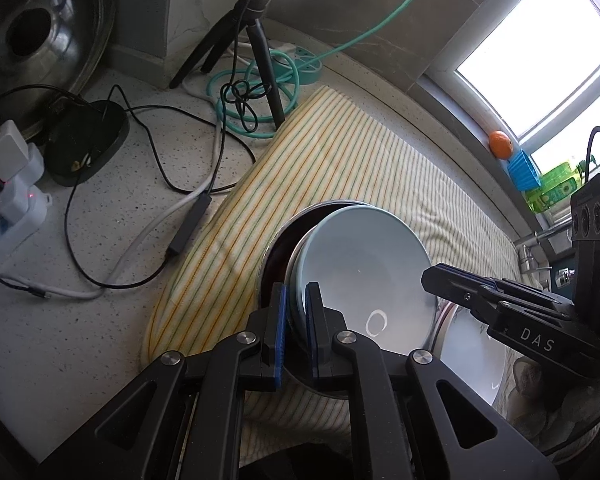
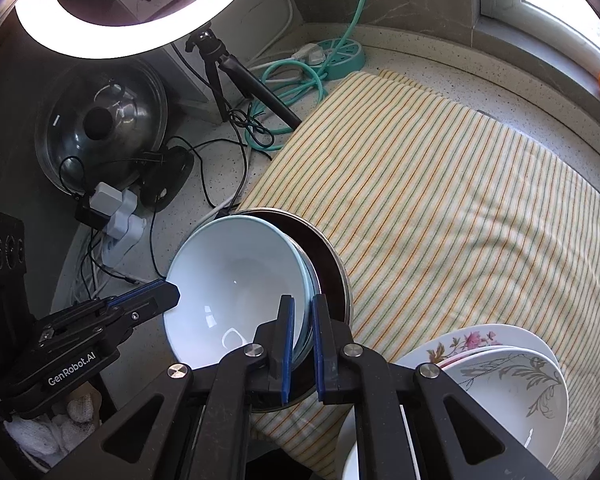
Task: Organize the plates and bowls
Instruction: 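Lower the pale blue bowl into the red-backed steel bowl with both grippers, then open both grippers to release the pale blue bowl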
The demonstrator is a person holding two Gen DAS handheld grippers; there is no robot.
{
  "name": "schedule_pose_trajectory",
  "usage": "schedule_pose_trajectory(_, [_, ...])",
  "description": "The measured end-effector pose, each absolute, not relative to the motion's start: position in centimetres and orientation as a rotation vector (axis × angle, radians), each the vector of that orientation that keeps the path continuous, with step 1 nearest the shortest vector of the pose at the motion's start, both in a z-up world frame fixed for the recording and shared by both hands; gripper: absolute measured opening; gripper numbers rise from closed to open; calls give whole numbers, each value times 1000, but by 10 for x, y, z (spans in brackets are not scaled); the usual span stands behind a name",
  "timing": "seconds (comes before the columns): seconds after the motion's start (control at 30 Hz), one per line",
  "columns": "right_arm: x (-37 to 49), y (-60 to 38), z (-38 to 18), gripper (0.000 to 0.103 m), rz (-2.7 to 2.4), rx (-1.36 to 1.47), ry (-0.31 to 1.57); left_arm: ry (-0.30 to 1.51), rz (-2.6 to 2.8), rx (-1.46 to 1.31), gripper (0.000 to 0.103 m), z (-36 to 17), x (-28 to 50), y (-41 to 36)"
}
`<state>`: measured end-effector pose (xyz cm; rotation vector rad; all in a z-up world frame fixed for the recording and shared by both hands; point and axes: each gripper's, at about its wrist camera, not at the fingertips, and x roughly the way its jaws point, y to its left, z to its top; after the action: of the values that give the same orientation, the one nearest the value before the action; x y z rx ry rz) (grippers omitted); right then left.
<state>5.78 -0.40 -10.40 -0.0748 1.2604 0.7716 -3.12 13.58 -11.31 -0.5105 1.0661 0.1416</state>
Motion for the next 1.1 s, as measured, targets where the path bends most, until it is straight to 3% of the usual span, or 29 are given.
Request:
schedule_pose_trajectory(0.13, [57, -9, -97, 19, 791, -45, 1237, 1047, 149, -482, 11, -106, -34, 136])
schedule_pose_trajectory(0.57, [54, -47, -78, 24, 730, 90, 1143, 957, 208, -458, 14, -87, -55, 152])
schedule_pose_trajectory(0.6, [52, -50, -78, 25, 725, 90, 1138, 957, 215, -453, 18, -87, -58, 153])
schedule_pose_trajectory(0.8, [41, -56, -73, 28, 672, 3, 1081, 985, 226, -496, 18, -101, -67, 166])
schedule_pose_trajectory(1.1, [46, -64, -90, 28, 639, 79, 1131, 990, 183, -528, 18, -109, -62, 166])
